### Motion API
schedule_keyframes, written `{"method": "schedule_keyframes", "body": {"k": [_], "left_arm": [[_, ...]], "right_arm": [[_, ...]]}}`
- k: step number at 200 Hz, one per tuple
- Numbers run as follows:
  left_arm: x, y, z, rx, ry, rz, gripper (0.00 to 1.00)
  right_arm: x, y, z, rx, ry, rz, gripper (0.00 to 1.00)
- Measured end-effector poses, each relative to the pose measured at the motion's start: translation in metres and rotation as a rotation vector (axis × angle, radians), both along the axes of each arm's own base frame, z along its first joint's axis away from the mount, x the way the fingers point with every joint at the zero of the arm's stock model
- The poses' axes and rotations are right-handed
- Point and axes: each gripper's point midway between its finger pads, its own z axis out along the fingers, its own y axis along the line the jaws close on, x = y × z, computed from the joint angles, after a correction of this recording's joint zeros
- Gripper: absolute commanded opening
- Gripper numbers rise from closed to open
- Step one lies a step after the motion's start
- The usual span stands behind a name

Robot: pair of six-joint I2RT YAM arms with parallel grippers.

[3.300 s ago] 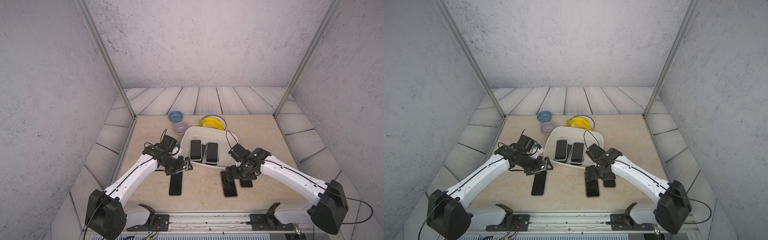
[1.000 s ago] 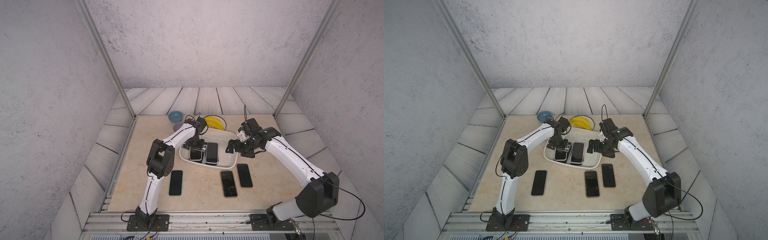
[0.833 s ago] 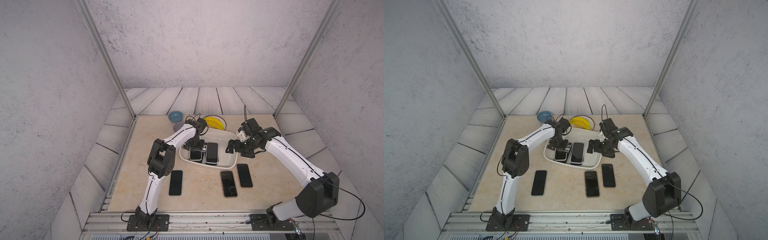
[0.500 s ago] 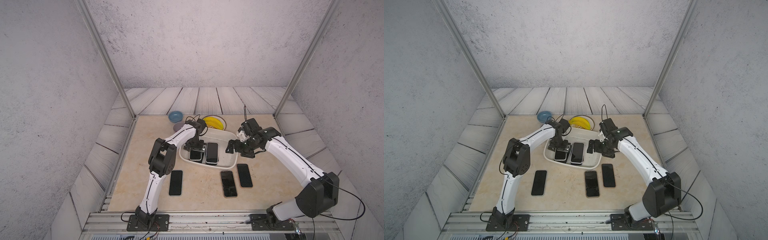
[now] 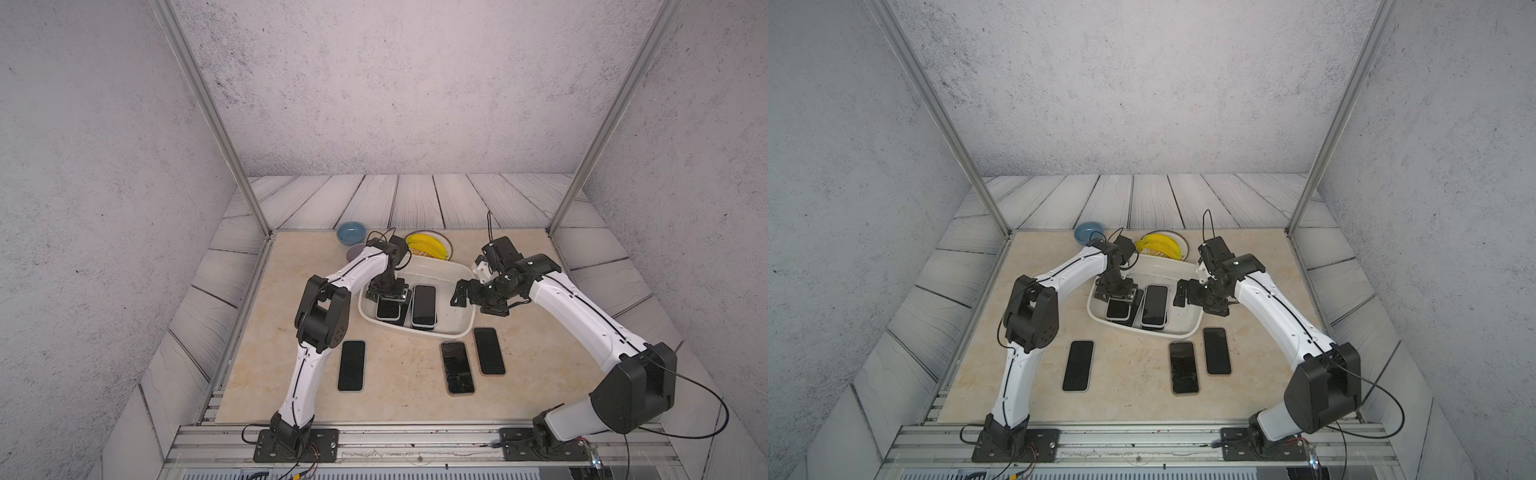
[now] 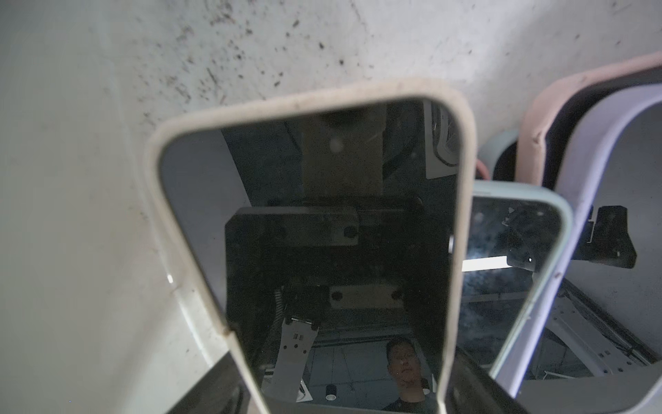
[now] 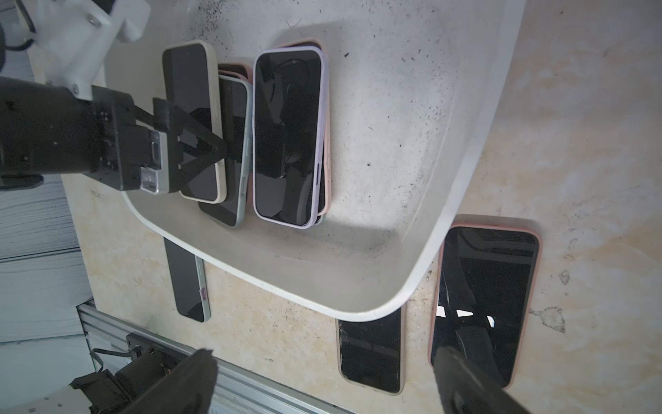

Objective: Take the phone out of the storage box
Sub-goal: Pick up the phone from the storage box.

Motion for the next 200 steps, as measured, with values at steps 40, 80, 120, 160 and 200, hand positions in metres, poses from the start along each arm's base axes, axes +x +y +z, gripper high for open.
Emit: {"method": "schedule_keyframes", "body": {"k": [40,80,120,160,200], "left_arm": [[-0.002,0.0,0.016,-0.026,-0.01,0.002,0.77],[-0.004,-0.002,0.063,-0.085,-0.087,0.0,0.77],[-0.017,0.003,0.106,-0.143,-0.153,-0.003,0.76],[-0.064,0.03,0.117,-0.141,-0.133,0.008,0.77],[-0.112,0.047,0.12,-0.195,-0.102,0.014,0.76]], "right_arm": [[0.0,0.001,0.0,0.005,0.0,0.002,1.0],[0.003,0.004,-0.002,0.01,0.007,0.005,1.0],[0.008,0.011,-0.004,0.035,0.016,0.014,1.0],[0.015,0.035,0.011,0.179,-0.013,0.054,0.99],[0.027,0.074,0.029,0.424,-0.017,0.082,0.97]]}}
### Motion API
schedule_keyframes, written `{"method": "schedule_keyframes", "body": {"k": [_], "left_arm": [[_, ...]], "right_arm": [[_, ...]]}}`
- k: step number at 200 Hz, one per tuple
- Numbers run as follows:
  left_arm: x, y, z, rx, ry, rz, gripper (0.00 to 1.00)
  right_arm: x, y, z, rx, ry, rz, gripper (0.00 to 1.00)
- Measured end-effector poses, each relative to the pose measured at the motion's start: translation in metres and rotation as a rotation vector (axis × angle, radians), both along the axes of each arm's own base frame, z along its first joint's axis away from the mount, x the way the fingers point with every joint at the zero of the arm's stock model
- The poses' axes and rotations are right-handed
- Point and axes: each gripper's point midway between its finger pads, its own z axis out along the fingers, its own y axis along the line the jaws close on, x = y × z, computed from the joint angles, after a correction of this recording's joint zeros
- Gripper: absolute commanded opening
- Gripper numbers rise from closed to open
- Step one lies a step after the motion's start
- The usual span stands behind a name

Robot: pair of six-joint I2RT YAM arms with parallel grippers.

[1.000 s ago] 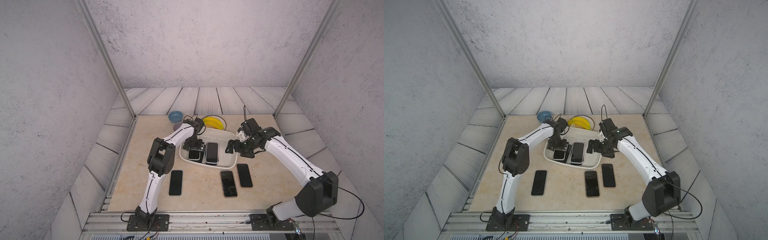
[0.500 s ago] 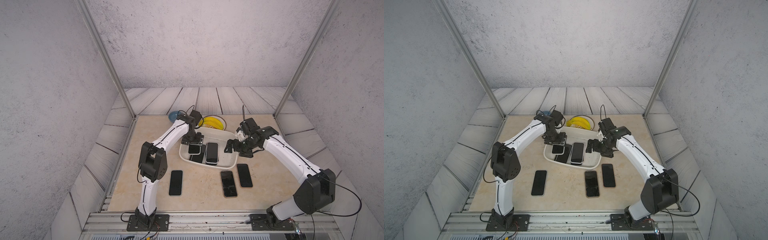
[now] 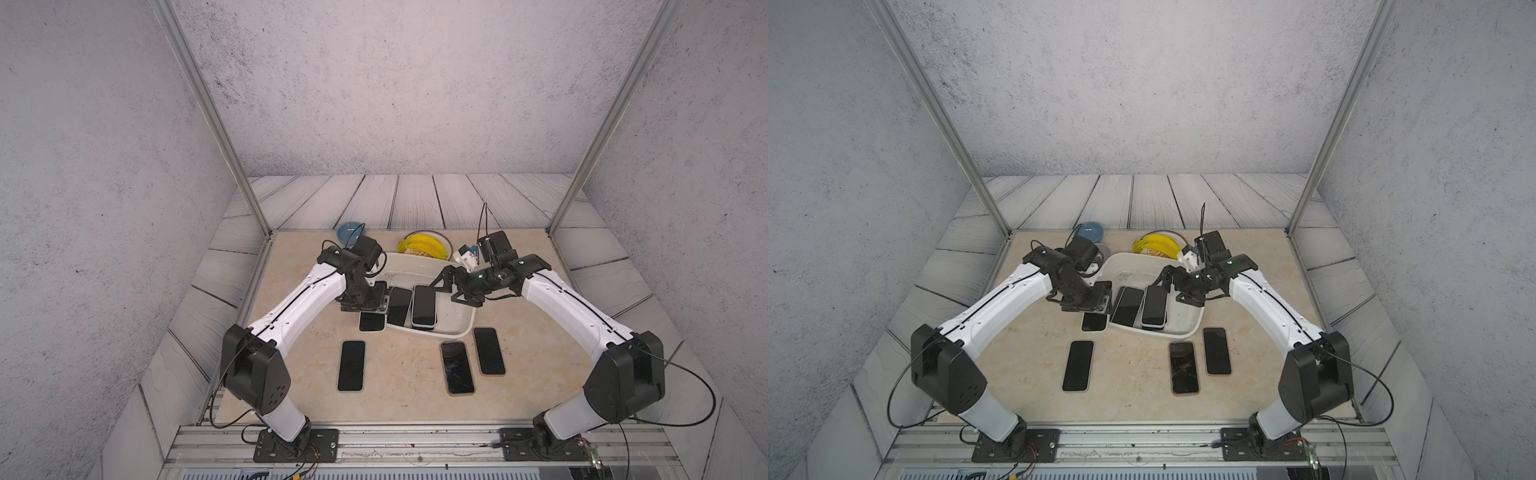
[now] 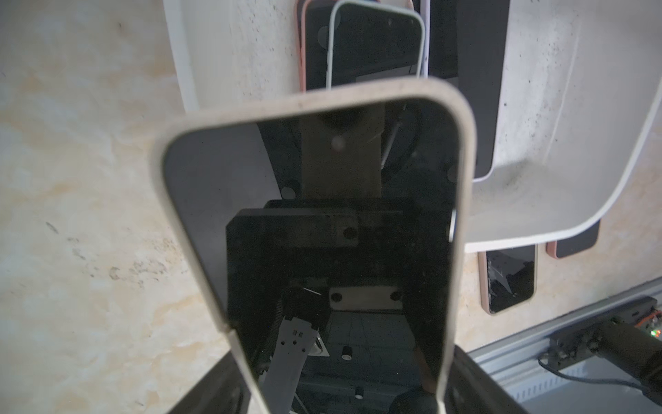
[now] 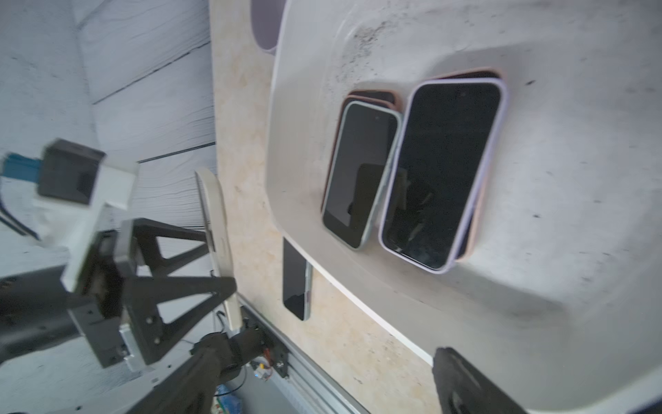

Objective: Take the phone out of the storage box
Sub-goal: Pick up the phone from the storage box.

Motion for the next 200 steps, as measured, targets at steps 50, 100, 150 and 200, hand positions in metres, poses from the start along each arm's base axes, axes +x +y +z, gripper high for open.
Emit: {"method": "schedule_keyframes", "body": {"k": [50,100,150,200], "left_arm": [[-0.054,0.009,0.004,-0.126,-0.026,-0.087,0.77],[-0.066,-0.001,0.012,-0.216,-0.044,-0.143,0.77],[-0.068,-0.009,0.015,-0.248,-0.048,-0.168,0.77],[-0.068,-0.011,0.017,-0.253,-0.05,-0.175,0.77]], "right_arm": [[0.012,0.028,0.0,0.131,0.068,0.042,0.9],[0.001,0.071,0.018,0.162,0.058,0.178,0.84],[-0.028,0.108,0.016,0.144,0.065,0.305,0.73],[-0.028,0.118,0.004,0.13,0.097,0.321,0.64]]}}
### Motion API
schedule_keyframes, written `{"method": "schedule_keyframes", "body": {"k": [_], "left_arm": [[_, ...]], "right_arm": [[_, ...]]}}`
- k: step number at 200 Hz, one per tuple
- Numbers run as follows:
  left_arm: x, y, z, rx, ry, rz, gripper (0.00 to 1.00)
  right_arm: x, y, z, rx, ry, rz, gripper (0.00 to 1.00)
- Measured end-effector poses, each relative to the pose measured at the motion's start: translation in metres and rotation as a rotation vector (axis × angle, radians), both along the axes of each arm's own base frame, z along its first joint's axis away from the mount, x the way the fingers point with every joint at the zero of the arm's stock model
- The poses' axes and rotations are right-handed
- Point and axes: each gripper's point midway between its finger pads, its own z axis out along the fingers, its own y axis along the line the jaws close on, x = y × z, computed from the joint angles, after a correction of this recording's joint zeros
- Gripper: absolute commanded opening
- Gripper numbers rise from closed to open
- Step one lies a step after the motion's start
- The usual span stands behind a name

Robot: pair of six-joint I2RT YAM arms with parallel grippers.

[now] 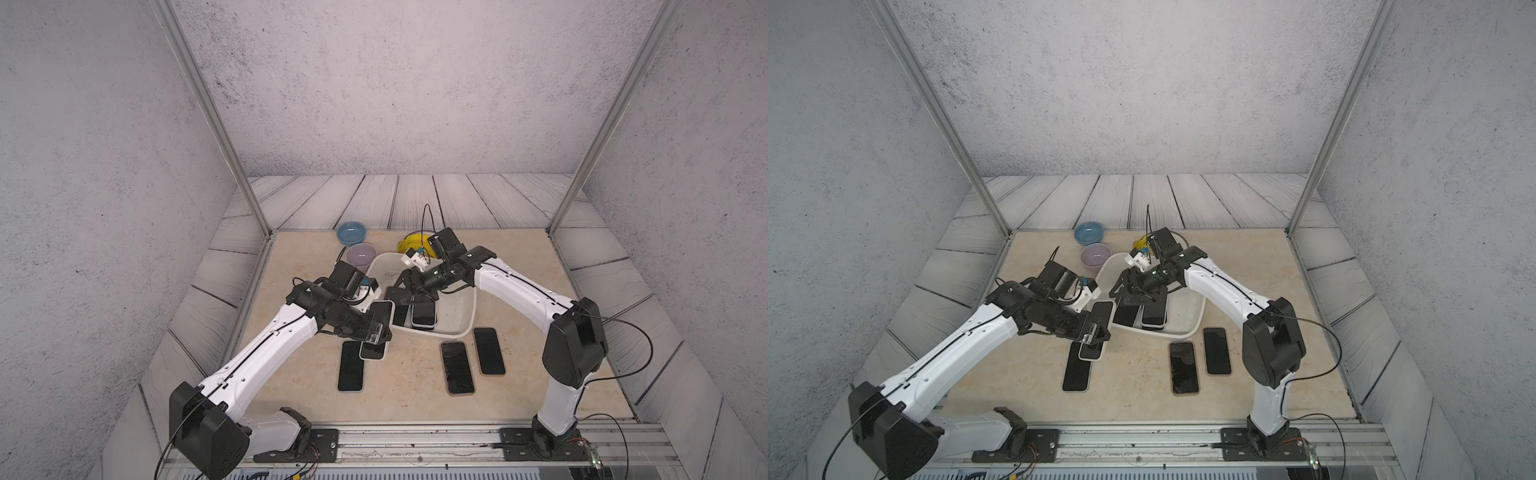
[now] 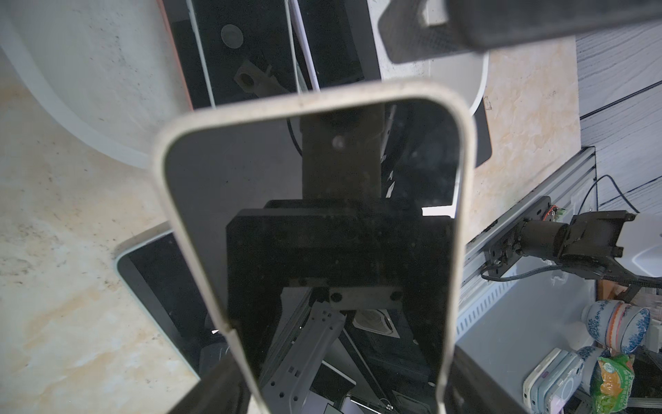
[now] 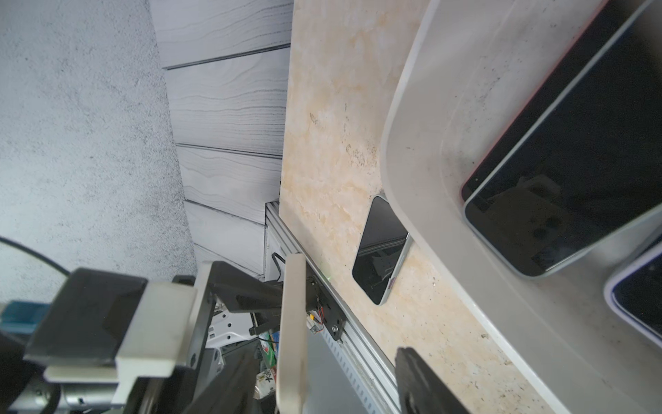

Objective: Take the phone out of the storage box
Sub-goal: Pick up the phone from the storage box, then place the phone at the center of the board.

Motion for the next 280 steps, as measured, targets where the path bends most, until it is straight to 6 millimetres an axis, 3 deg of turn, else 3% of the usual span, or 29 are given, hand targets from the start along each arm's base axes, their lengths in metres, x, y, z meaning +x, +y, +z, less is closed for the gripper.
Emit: {"method": "schedule_keyframes", "body": {"k": [44,75,90,122,166,173,213,249,280], "left_arm": [[0.005,-0.002,0.003,-0.002,-0.014,0.0,0.77],[0.008,-0.003,0.003,-0.002,-0.023,0.002,0.76],[0.01,-0.004,0.003,-0.002,-0.027,0.003,0.77],[0.014,-0.003,0.002,0.007,-0.037,0.009,0.8],[0.015,-0.004,0.003,0.003,-0.041,0.014,0.92],[0.015,-0.005,0.004,-0.002,-0.044,0.016,1.0],[0.013,-0.002,0.021,-0.065,-0.096,0.06,0.99],[0.014,0.031,0.038,-0.063,-0.186,0.211,0.98],[0.024,0.076,0.043,0.07,-0.241,0.383,0.99]], "right_arm": [[-0.01,0.012,-0.006,-0.003,0.026,0.034,0.55],[-0.015,0.017,-0.004,0.013,0.031,0.054,0.42],[-0.016,0.019,-0.001,0.027,0.035,0.06,0.32],[-0.018,0.022,0.004,0.056,0.05,0.067,0.0],[-0.018,0.023,0.003,0.064,0.053,0.071,0.0],[-0.018,0.022,0.002,0.06,0.051,0.069,0.0],[-0.013,0.008,-0.016,0.001,0.062,0.03,0.0],[-0.012,-0.018,-0.039,-0.121,0.042,0.026,0.0],[-0.031,-0.035,-0.051,-0.206,0.021,0.084,0.0]]}}
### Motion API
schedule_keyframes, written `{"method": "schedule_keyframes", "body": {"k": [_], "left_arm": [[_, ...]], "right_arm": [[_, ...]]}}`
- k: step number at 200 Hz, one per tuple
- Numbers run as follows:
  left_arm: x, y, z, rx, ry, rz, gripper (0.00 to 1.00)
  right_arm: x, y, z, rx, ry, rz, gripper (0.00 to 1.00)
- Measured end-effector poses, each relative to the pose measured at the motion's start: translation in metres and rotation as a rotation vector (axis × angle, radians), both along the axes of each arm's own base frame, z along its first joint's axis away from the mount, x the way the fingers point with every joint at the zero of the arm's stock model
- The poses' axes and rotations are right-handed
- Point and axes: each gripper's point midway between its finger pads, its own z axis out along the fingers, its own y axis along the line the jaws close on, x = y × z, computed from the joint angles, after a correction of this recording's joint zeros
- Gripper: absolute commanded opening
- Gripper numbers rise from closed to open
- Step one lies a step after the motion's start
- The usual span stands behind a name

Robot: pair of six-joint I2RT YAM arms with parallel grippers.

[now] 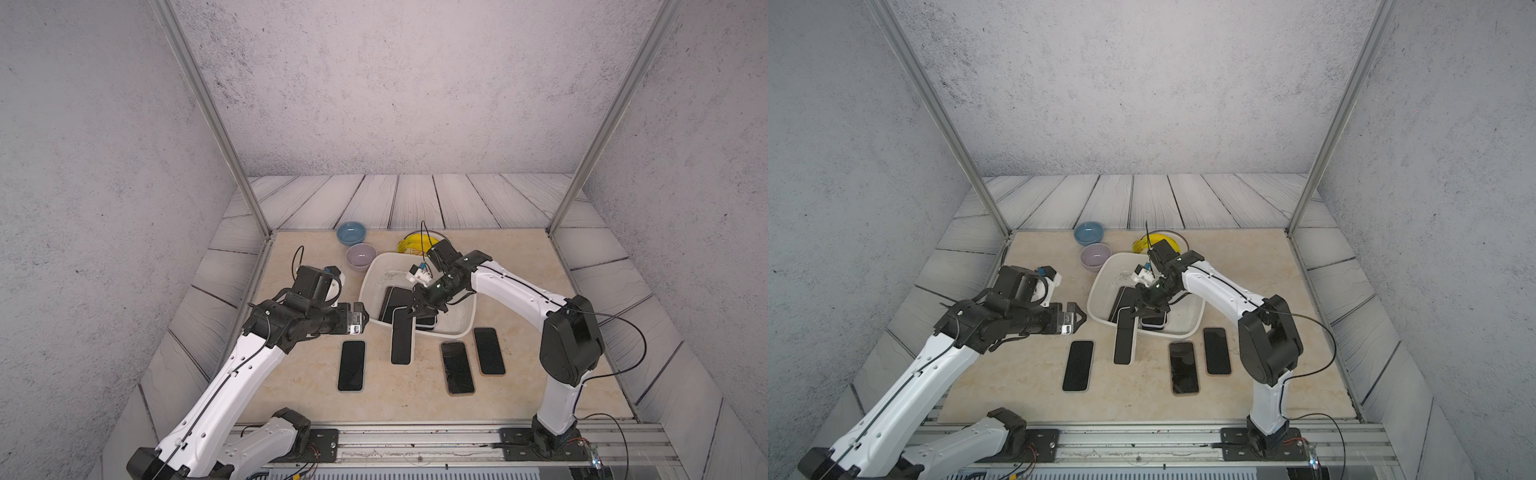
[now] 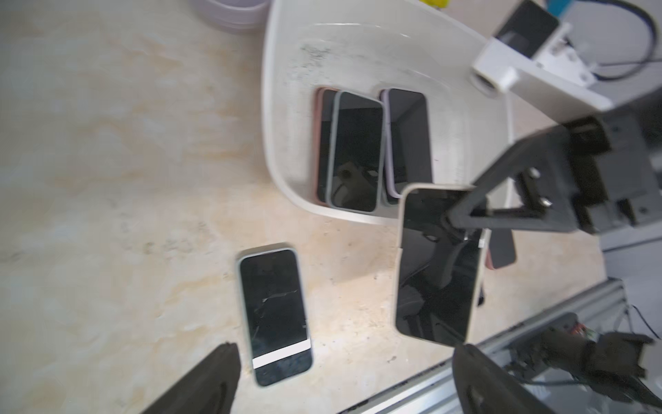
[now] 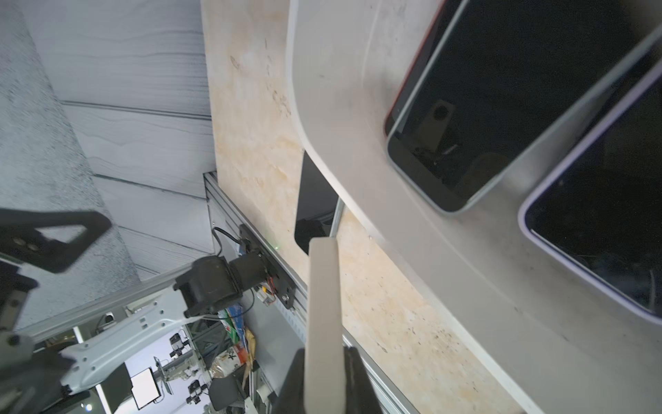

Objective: Take the phone out of the storage box
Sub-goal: Place the phone at the center of the board.

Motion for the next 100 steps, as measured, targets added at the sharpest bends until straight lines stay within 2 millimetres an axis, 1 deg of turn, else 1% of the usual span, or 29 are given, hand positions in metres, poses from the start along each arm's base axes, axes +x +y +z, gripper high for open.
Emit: {"method": "schedule_keyframes", "body": {"k": [20,46,60,78,100], "left_arm": [[-0.001,0.018,-0.003,0.076,0.007,0.062,0.99],[-0.005,0.031,-0.006,0.128,0.015,0.105,0.99],[-0.008,0.036,-0.006,0.14,0.014,0.117,0.99],[-0.011,0.039,-0.005,0.147,0.013,0.124,0.98],[-0.013,0.042,-0.005,0.155,0.014,0.128,0.99]], "right_arm": [[-0.02,-0.001,-0.006,-0.033,0.002,0.053,0.0],[-0.048,0.013,-0.017,-0.059,-0.005,0.135,0.0],[-0.058,0.021,-0.023,-0.066,-0.008,0.16,0.0],[-0.058,0.03,-0.032,-0.075,-0.005,0.157,0.0],[-0.046,0.036,-0.047,-0.097,0.0,0.116,0.0]]}}
